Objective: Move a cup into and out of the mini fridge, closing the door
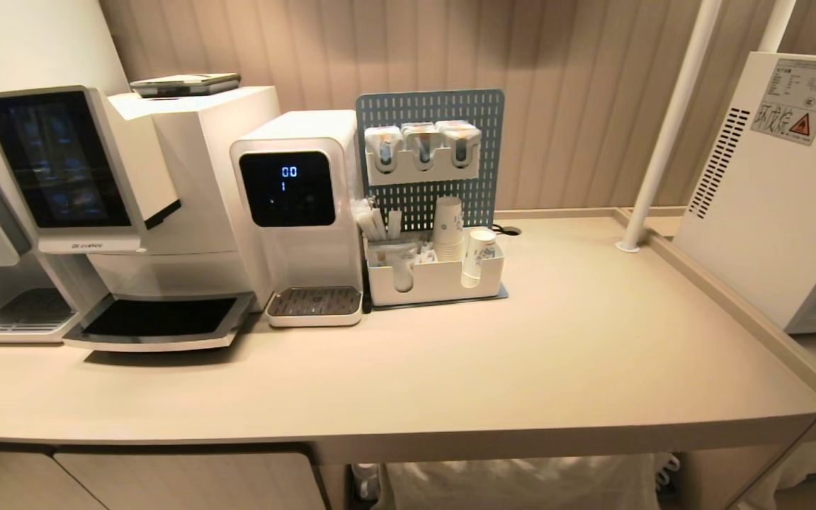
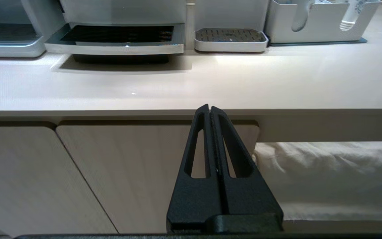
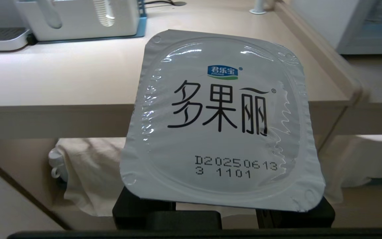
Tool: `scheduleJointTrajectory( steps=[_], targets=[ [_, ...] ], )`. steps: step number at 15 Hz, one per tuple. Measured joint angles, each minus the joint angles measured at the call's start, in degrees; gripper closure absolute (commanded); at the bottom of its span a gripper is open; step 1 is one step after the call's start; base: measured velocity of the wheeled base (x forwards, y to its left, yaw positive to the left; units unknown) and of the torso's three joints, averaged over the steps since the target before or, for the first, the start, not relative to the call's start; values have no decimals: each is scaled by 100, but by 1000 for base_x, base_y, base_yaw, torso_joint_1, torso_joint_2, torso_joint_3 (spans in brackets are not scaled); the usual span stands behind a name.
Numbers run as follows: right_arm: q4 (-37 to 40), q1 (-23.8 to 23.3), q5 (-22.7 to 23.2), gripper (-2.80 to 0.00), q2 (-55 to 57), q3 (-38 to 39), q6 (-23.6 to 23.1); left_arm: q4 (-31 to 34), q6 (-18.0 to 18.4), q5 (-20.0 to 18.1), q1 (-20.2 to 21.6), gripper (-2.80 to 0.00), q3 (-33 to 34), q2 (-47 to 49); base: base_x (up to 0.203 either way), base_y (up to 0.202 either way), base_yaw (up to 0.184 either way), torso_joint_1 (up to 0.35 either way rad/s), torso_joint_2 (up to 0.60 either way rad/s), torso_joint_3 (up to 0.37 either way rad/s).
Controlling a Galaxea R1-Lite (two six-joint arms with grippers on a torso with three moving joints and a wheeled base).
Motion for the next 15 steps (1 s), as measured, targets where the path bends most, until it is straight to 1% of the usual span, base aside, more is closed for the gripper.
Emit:
scheduleJointTrajectory(
  steps=[15],
  targets=[
    [13, -1, -4, 0, 5, -5, -5, -2, 10, 0, 1, 0, 0, 0, 0, -194, -1, 2, 3, 2]
  ],
)
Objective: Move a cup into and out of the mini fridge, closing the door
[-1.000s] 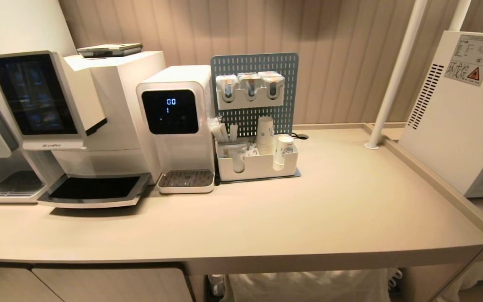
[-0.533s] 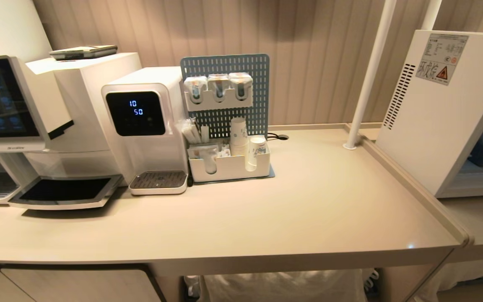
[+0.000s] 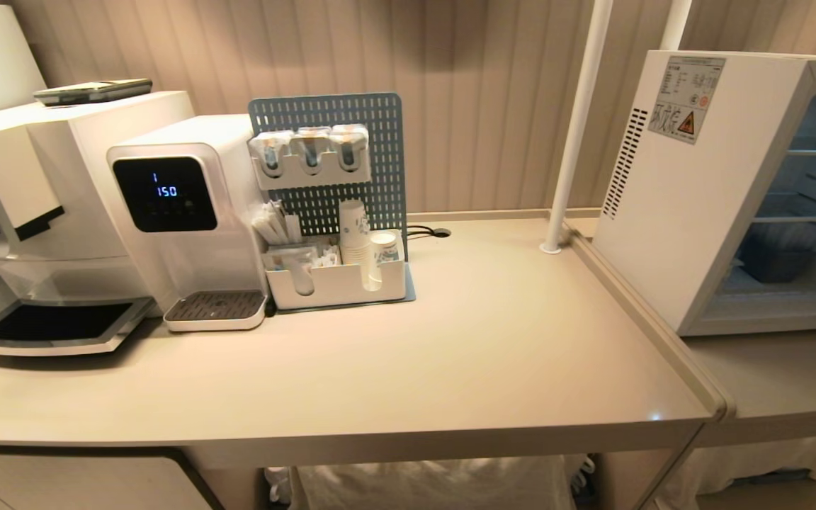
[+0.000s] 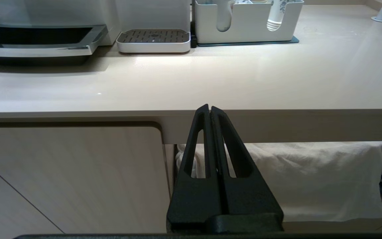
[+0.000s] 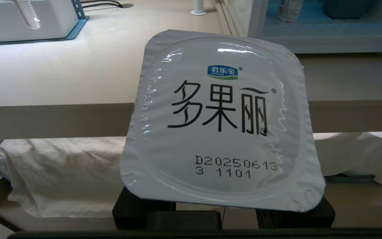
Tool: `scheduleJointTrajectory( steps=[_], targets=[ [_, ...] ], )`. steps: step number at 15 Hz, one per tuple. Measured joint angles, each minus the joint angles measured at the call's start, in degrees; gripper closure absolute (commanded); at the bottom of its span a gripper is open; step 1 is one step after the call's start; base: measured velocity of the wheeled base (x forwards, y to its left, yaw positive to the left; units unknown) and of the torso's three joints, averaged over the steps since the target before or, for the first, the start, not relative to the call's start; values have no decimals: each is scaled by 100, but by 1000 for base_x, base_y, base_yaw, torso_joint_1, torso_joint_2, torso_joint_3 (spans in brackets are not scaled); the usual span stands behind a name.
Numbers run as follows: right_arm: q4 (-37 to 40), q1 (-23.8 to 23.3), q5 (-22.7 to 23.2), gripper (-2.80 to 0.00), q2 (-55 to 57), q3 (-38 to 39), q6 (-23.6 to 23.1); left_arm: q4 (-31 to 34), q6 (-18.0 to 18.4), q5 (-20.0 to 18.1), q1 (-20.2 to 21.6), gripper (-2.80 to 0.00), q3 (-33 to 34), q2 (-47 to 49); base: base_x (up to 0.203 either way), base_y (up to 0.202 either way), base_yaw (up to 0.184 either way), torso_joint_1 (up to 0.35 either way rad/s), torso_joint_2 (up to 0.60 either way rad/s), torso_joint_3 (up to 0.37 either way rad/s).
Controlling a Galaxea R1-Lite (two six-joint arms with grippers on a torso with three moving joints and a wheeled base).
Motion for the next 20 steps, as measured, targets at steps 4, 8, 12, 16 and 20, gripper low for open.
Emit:
scheduleJointTrajectory(
  steps=[4, 8, 12, 16, 20],
  targets=[
    [8, 0, 0, 0, 2, -4, 0, 0, -1, 0, 0, 0, 0, 0, 0, -195, -4, 3, 2, 2],
    [10, 0, 2, 0, 2, -4, 0, 0, -2, -2, 0, 0, 0, 0, 0, -194, -1, 5, 2, -1],
    [10, 0, 3, 0, 2, -6, 0, 0, 0, 0, 2, 0, 0, 0, 0, -196, -2, 3, 3, 3],
    [10, 0, 2, 0, 5, -6, 1, 0, 0, 0, 0, 0, 0, 0, 0, -194, 2, 3, 3, 2],
    [8, 0, 2, 0, 5, -6, 3, 0, 0, 0, 0, 0, 0, 0, 0, -195, -1, 2, 3, 1]
  ],
)
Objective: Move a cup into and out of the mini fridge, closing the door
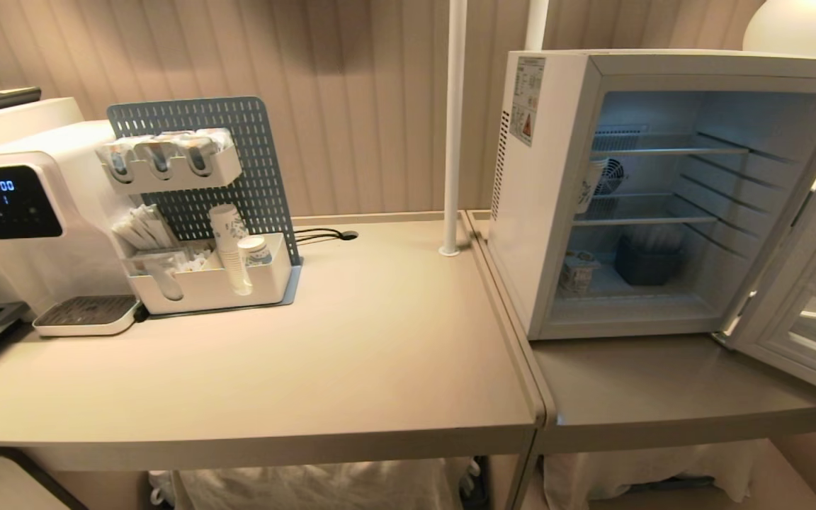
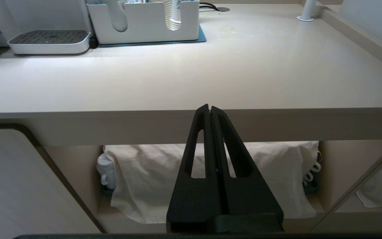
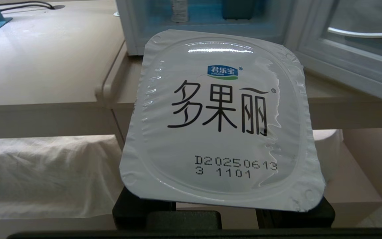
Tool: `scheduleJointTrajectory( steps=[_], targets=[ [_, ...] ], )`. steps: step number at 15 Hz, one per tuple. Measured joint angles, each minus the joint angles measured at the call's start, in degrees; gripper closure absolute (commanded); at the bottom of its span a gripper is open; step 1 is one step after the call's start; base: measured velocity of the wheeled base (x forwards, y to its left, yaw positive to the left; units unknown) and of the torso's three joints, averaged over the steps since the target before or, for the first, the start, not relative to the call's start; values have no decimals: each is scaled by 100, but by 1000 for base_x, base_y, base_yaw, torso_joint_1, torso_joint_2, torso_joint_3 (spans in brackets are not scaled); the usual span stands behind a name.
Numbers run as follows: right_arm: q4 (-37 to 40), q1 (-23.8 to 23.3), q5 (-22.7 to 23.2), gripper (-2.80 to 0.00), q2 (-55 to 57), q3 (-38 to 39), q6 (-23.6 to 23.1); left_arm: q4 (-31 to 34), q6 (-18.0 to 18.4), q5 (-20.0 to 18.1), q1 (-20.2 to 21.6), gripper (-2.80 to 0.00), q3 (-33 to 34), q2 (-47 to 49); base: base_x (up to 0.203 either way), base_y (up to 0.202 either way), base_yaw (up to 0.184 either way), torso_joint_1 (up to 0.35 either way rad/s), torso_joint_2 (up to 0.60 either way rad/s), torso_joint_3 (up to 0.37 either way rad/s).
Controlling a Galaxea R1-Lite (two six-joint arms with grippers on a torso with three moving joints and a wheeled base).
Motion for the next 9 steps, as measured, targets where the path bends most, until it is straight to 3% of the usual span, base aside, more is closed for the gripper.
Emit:
scheduleJointTrajectory(
  steps=[6, 9],
  targets=[
    [1, 0, 0, 0, 0, 0, 6, 3, -3, 0, 0, 0, 0, 0, 0, -194, -2, 3, 2, 3],
    [0, 0, -2, 0, 0, 0, 8, 2, -9, 0, 0, 0, 0, 0, 0, -79, -2, 2, 3, 1]
  ],
)
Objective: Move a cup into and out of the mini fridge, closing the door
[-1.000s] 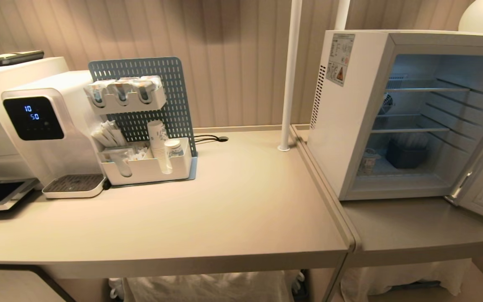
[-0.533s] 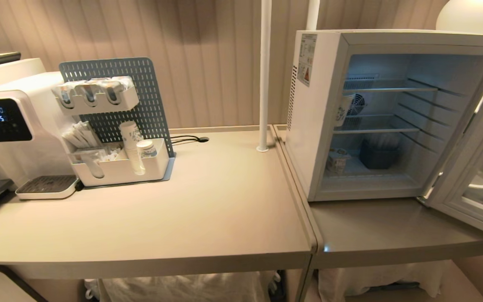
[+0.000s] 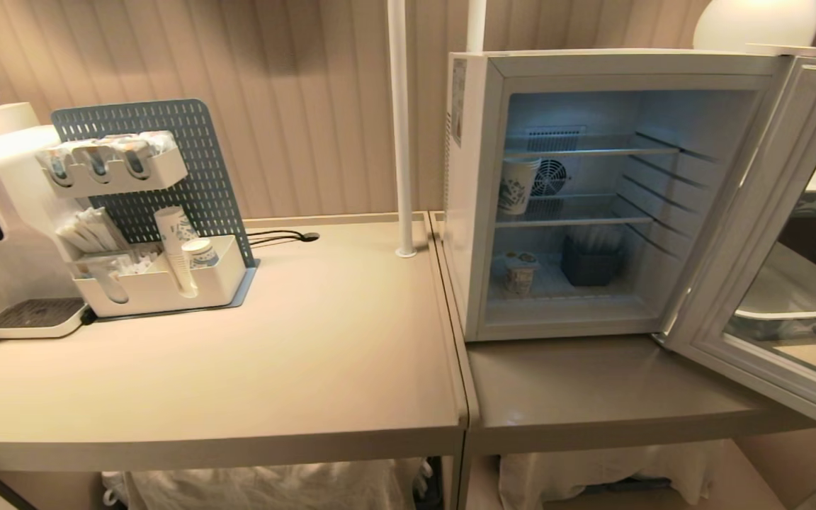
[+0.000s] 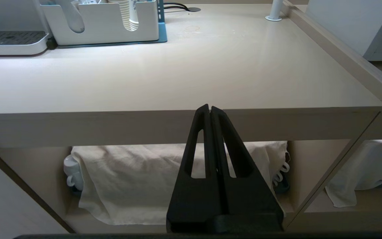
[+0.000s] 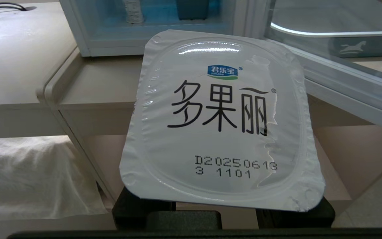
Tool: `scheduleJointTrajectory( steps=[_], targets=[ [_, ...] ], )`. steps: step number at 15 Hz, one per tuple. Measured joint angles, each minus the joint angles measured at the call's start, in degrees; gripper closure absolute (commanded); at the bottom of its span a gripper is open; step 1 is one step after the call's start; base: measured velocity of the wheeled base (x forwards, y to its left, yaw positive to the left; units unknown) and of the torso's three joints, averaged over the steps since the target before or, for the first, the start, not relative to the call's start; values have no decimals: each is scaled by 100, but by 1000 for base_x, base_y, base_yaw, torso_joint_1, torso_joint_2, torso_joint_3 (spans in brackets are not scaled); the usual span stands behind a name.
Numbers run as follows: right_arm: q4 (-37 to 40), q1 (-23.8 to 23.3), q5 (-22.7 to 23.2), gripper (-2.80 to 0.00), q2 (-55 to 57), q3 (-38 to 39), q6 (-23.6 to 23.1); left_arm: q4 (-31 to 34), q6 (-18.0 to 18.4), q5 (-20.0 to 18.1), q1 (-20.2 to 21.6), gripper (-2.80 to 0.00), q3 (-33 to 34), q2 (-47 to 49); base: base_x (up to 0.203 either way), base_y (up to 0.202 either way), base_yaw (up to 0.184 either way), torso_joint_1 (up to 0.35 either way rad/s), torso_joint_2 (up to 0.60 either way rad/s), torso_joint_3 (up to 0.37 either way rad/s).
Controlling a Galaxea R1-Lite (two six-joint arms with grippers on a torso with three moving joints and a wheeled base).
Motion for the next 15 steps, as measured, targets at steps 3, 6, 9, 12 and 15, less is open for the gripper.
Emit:
scheduleJointTrajectory(
  steps=[3, 6, 9, 12, 15],
  targets=[
    [2, -1, 2, 0, 0, 0, -1, -5, -1, -1, -1, 0, 0, 0, 0, 0, 0, 0, 0, 0],
    [-71, 0, -5, 0, 0, -87, 0, 0, 0, 0, 0, 0, 0, 0, 0, 0, 0, 0, 0, 0],
    [170, -4, 52, 0, 206, -986, 23, 0, -2, 0, 3, 0, 0, 0, 0, 0, 0, 0, 0, 0],
    [288, 5, 176, 0, 1182, -1841, 140, -2, 0, -2, 0, 0, 0, 0, 0, 0, 0, 0, 0, 0],
    [-246, 7, 368, 0, 2469, -2305, 164, -2, -2, -2, 0, 0, 0, 0, 0, 0, 0, 0, 0, 0]
  ],
)
